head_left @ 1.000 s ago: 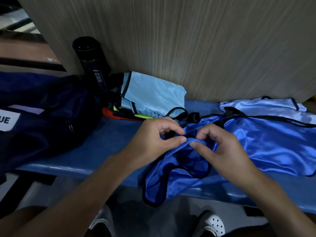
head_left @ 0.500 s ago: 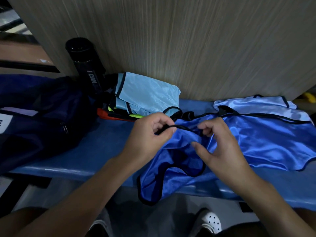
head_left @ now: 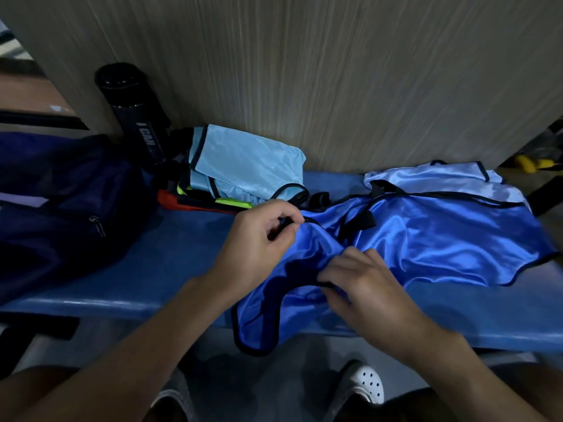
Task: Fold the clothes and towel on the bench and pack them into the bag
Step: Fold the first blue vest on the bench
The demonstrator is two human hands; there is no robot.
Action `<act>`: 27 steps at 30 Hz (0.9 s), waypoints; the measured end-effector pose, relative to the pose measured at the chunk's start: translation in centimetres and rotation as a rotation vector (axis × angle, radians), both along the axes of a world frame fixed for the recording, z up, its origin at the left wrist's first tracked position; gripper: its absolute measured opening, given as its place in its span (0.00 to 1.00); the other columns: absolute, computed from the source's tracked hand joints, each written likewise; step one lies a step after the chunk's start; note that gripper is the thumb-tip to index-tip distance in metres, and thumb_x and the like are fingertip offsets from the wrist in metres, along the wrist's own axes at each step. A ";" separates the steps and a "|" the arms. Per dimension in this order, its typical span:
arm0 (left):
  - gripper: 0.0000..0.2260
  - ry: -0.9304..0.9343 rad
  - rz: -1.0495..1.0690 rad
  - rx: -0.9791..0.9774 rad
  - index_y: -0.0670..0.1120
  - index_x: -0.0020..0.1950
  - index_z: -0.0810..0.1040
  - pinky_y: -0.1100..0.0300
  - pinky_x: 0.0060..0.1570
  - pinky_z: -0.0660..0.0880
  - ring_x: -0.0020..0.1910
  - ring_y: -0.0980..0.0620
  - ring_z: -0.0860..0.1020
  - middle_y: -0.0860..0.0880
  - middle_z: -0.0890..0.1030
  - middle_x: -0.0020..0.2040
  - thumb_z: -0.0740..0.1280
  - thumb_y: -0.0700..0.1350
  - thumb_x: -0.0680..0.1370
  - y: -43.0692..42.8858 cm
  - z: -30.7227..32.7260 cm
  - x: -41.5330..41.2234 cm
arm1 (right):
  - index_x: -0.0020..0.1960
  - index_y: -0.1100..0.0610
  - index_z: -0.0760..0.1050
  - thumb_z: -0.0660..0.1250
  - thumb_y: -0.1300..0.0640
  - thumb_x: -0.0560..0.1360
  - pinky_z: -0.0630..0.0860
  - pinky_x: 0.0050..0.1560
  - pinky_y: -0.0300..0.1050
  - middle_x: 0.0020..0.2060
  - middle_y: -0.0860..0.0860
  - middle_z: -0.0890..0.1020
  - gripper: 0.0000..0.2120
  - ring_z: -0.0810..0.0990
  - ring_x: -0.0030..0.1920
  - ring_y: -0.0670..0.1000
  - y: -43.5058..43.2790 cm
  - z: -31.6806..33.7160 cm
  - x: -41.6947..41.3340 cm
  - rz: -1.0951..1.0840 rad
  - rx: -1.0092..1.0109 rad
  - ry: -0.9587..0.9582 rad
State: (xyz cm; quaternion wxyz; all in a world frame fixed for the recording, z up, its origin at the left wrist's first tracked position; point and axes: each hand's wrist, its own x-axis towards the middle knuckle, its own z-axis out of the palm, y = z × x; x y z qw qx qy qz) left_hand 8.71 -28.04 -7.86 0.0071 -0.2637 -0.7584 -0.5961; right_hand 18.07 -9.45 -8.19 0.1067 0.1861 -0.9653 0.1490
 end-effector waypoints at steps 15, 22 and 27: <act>0.09 -0.071 -0.188 0.042 0.47 0.47 0.78 0.58 0.52 0.80 0.45 0.52 0.83 0.47 0.83 0.44 0.73 0.36 0.72 0.3 0.9 1.3 | 0.40 0.53 0.77 0.69 0.51 0.70 0.66 0.71 0.52 0.61 0.45 0.80 0.05 0.69 0.71 0.44 0.2 1.4 -2.2 -0.035 -0.686 0.020; 0.05 -0.074 -0.212 -0.027 0.46 0.47 0.80 0.59 0.51 0.78 0.45 0.52 0.83 0.49 0.84 0.44 0.73 0.38 0.75 -0.5 1.3 1.3 | 0.39 0.46 0.74 0.72 0.57 0.68 0.72 0.62 0.47 0.46 0.43 0.82 0.08 0.78 0.60 0.46 0.3 2.1 -1.6 -0.109 -0.737 -0.065; 0.05 -0.060 0.078 -0.381 0.49 0.43 0.80 0.59 0.46 0.76 0.42 0.57 0.80 0.53 0.83 0.40 0.69 0.41 0.78 -3.4 -0.7 -1.3 | 0.48 0.40 0.78 0.73 0.59 0.70 0.70 0.53 0.30 0.47 0.41 0.81 0.15 0.80 0.51 0.44 1.9 2.3 -0.7 -0.094 -0.617 -0.099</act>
